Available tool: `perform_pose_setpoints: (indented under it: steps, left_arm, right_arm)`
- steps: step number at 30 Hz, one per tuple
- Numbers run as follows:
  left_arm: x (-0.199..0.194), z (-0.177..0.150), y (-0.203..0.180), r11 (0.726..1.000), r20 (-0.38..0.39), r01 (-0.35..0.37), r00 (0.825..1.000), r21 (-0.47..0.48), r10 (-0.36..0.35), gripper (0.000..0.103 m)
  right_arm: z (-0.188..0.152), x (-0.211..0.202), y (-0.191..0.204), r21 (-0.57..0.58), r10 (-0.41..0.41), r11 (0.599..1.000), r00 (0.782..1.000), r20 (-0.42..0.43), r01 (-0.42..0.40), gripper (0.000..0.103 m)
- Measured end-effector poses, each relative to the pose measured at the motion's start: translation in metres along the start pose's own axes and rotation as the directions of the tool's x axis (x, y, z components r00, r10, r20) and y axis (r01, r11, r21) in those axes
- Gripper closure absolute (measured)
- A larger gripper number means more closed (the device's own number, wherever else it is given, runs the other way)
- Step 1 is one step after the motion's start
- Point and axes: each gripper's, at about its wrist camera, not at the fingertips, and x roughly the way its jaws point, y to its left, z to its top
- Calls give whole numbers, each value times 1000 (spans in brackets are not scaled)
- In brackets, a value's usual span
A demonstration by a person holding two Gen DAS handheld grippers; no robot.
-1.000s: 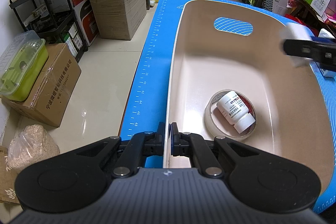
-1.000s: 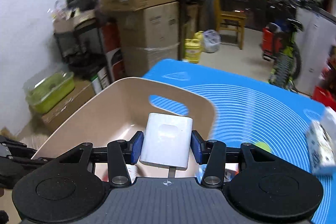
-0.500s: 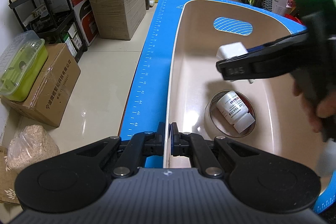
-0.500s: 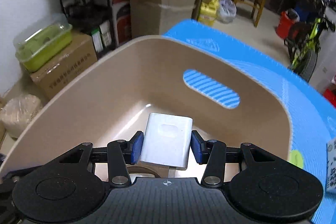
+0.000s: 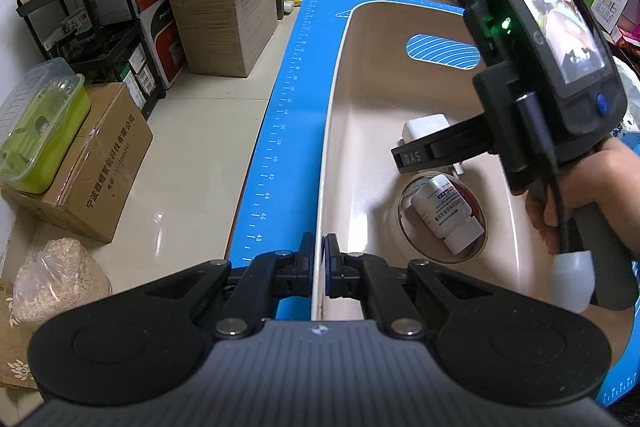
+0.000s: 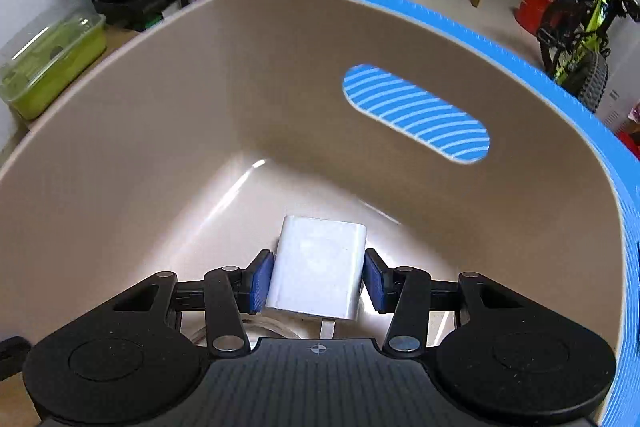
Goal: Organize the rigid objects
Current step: 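Carry the white charger with the right tool into the basket and release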
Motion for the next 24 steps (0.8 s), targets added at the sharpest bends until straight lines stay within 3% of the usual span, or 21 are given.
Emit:
perform_pose_setpoints:
  steps: [6,12,18,24]
  left_arm:
    - [0,0,0,1000,-1,-1,1000,0,1,97]
    - [0,0,-1,1000,0,0,1000,-1,0,97]
    - [0,1,-1,1000,0,1,1000,-2,-1,97]
    - [0,0,-1,1000,0,0,1000,-1,0,97]
  right_arm:
    - [2,1,-2,15,-4,1000,1000,-4,4,49]
    - [4,-7,-8,52,11,999,1000,-9,-10,38]
    - [3,-49,-17,36,31,999,995,94,-35,34]
    - [-10,-106,-56,74,51,995,978,202,-67,32]
